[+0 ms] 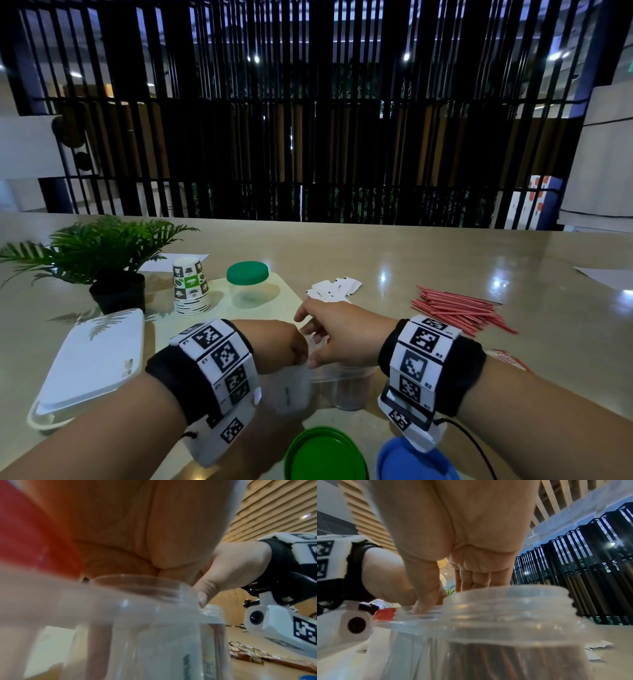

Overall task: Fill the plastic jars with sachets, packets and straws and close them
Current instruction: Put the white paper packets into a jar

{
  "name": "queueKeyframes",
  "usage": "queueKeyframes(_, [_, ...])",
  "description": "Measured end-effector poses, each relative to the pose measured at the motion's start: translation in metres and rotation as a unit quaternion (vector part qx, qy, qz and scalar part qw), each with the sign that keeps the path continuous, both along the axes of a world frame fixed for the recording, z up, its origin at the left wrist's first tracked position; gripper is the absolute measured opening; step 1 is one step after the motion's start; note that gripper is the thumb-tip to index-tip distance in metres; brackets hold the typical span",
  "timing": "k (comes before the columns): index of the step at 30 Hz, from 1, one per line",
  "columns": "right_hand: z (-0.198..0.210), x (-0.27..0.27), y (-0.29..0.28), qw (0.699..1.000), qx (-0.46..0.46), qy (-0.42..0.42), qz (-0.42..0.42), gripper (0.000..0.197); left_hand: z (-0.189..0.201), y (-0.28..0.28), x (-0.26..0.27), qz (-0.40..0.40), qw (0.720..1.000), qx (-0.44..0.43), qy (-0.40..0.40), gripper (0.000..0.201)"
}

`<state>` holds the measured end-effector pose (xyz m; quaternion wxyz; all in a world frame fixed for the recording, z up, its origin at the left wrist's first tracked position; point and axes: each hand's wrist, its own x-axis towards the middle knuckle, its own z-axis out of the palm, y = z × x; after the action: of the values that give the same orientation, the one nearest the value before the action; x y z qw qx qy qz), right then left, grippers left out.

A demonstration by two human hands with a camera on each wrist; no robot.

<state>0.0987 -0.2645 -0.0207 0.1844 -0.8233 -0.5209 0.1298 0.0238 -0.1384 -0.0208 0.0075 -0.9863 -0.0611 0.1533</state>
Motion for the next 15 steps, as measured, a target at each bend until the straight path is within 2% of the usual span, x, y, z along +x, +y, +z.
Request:
queueKeyframes(6, [-0.0002,0.0002,0.0001,1.000,-0.001,-0.004,0.000,0.064,-0.0006,-0.0087,-0.0027,-0.018,0.998,0.049,0.039,0.040])
queueKeyframes(15, [-0.0020,0.0009,-0.0001,1.000,0.004,-0.006,-0.001,0.062,-0.0028,0.0010,0.0008,-0.029,0.998,0.052,-0.001,0.031])
